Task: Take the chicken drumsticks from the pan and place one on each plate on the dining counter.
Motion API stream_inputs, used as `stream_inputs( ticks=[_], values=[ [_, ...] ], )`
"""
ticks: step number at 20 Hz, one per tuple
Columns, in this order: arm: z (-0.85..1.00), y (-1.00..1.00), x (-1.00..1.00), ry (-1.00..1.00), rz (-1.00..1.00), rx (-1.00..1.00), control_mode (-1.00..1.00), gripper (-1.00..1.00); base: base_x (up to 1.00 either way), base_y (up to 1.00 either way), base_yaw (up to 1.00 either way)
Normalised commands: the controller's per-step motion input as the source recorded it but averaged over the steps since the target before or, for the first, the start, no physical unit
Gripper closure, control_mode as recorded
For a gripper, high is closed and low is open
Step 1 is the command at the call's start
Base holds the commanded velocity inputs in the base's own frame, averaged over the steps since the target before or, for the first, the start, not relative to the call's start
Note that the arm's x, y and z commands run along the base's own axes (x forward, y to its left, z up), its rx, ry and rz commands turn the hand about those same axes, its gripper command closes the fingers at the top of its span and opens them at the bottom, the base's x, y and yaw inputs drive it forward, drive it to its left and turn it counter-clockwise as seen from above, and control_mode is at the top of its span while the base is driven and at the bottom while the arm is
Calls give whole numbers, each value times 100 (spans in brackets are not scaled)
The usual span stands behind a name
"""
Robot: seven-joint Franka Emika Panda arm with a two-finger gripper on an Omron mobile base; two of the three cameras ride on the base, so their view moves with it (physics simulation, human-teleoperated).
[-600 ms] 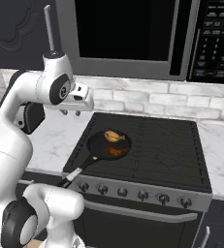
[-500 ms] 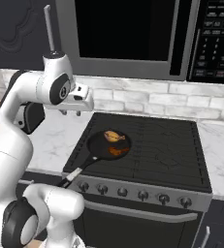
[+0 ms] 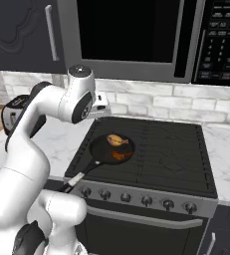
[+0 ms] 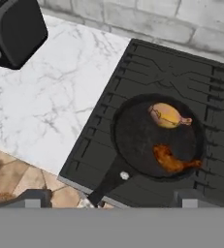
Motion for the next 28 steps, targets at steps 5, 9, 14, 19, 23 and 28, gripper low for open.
stream_inputs(
  ticks=[5, 9, 14, 19, 23, 28],
  values=[
    [-23, -17, 8, 0, 27, -29, -100, -100, 0, 0, 0],
    [-57, -2, 29, 2, 23, -34, -100, -100, 0, 0, 0],
    [-63, -27, 24, -1, 18, -11, -100, -100, 0, 0, 0],
    [-31, -9, 47, -2, 7, -3, -100, -100, 0, 0, 0],
    [-2, 0, 67, 0, 0, 0, -100, -100, 0, 0, 0],
    [-17, 0, 59, 2, 0, -2, -100, -100, 0, 0, 0]
  ],
)
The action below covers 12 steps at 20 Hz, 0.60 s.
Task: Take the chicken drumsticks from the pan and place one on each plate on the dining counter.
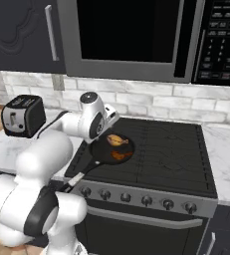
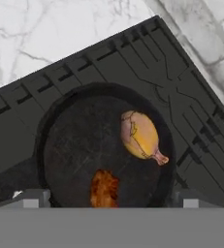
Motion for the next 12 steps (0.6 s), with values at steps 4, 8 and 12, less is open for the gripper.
stream_inputs(
  ticks=[4, 8, 12],
  values=[
    [-38, 0, 39, 6, 0, -7, -100, -100, 0, 0, 0],
    [-44, 0, 31, 6, 0, -8, -100, -100, 0, 0, 0],
    [-47, 0, 29, 6, 0, -8, -100, -100, 0, 0, 0]
  ],
)
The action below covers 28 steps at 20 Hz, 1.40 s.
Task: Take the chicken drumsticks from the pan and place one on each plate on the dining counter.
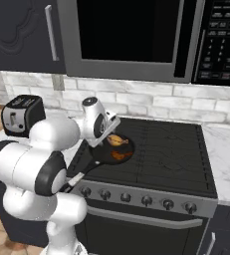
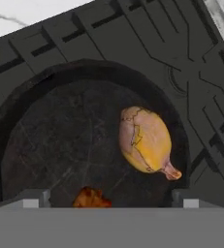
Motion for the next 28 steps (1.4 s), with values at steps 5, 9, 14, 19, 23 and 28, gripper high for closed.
stream_inputs(
  ticks=[5, 9, 14, 19, 23, 28],
  values=[
    [-51, 0, 31, 5, 0, -9, -100, -100, 0, 0, 0],
    [-30, 0, 49, 0, 0, -7, -100, -100, 0, 0, 0],
    [-23, -1, 54, 0, 0, -3, -100, -100, 0, 0, 0],
    [-32, -13, 50, 0, 0, -1, -100, -100, 0, 0, 0],
    [-58, -30, 31, 0, 0, -4, -100, -100, 0, 0, 0],
    [-83, -34, 12, 0, 0, -8, -100, 100, 0, 0, 0]
  ],
)
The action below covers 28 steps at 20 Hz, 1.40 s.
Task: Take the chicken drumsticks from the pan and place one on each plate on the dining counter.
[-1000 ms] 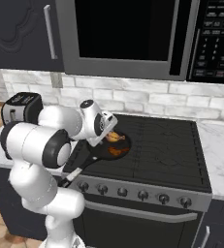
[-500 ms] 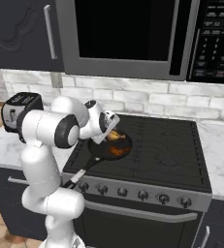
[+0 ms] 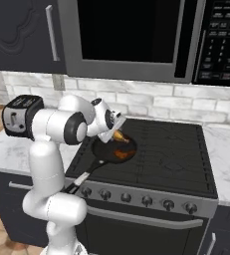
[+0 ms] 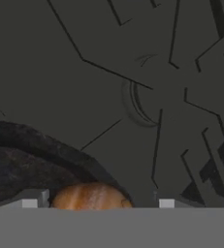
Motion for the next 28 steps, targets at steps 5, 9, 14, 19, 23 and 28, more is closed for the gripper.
stream_inputs(
  ticks=[5, 9, 14, 19, 23, 28],
  values=[
    [-72, -36, -2, 0, 0, -10, -100, 100, 0, 0, 0],
    [-10, -25, -36, -8, -1, -10, -100, 100, 0, 0, 0],
    [47, -2, -53, -25, 0, -15, -100, 100, 0, 0, 0],
    [64, 0, -67, -33, 0, -11, -100, 100, 0, 0, 0],
    [39, -12, -100, -21, 0, 5, -100, 100, 0, 0, 0],
    [63, -3, -99, 2, 1, 9, -100, 100, 0, 0, 0]
  ],
)
